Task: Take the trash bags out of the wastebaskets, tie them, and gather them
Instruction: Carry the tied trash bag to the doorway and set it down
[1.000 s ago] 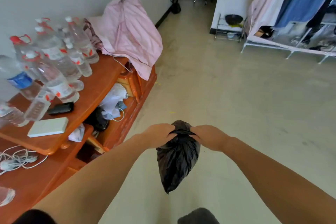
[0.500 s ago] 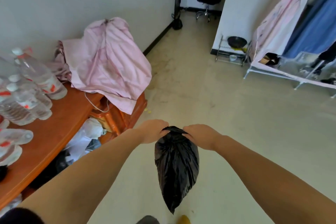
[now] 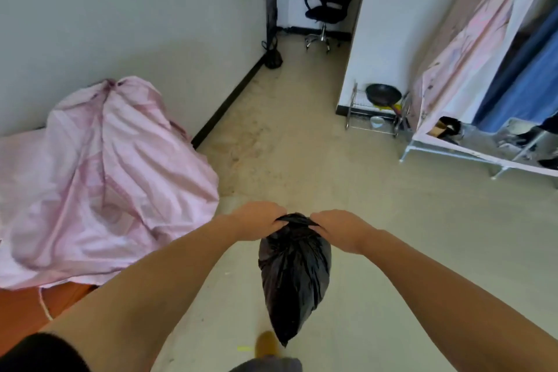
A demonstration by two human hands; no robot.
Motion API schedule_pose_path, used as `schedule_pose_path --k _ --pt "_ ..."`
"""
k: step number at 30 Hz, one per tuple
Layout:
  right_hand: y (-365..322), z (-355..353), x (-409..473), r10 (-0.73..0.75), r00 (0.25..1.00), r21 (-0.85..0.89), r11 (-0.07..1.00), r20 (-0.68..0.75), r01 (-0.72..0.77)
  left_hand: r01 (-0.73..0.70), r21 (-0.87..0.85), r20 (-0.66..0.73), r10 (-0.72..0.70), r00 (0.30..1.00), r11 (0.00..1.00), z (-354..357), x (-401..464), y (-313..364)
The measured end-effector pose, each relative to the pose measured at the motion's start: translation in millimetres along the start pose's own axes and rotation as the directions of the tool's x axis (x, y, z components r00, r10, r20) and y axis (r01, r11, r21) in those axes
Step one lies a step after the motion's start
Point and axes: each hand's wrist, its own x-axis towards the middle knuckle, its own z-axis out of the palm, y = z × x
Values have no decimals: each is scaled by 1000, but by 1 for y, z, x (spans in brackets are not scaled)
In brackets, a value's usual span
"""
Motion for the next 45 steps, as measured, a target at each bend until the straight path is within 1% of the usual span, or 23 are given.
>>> schedule_pose_path --k 4,9,12,15,19,21,26,32,35,39,42,45 --pt "55 -41 70 48 998 30 998 -44 -46 -49 23 42 48 998 999 -56 82 -39" --pt "128 -79 148 81 996 31 996 -40 -80 -64 45 73 61 995 997 -104 183 -73" --pt "180 -106 198 72 996 34 997 -45 -71 -61 56 63 58 996 997 -130 251 -97" --pt "235 -135 249 40 997 20 999 -60 -39 -39 25 38 38 999 999 -156 321 -119" --pt "307 -180 308 9 1000 8 1000 -24 -8 1 -21 18 0 1000 1000 -194 405 -135" --pt "343 -207 337 -5 1000 -3 1000 -28 5 13 -40 -5 -13 1000 999 -216 446 -143" --pt "412 -260 413 -45 999 -16 999 -7 45 42 -60 -21 -43 999 997 -257 541 -181" --pt "493 -312 532 -33 999 -50 998 -31 31 40 -71 -49 -44 998 997 -308 663 -252" --pt "526 -334 598 -14 1000 -30 999 -28 13 27 -44 -41 -29 999 999 -339 723 -298" --pt "562 -374 680 19 1000 3 1000 -24 -19 3 -30 -11 -3 1000 1000 -388 796 -359" --pt "583 -403 734 17 999 6 1000 -27 -17 -6 -11 -5 6 1000 1000 -420 844 -397" --pt "610 -428 792 19 1000 5 1000 -13 -19 -1 -30 2 1 1000 1000 -447 891 -434"
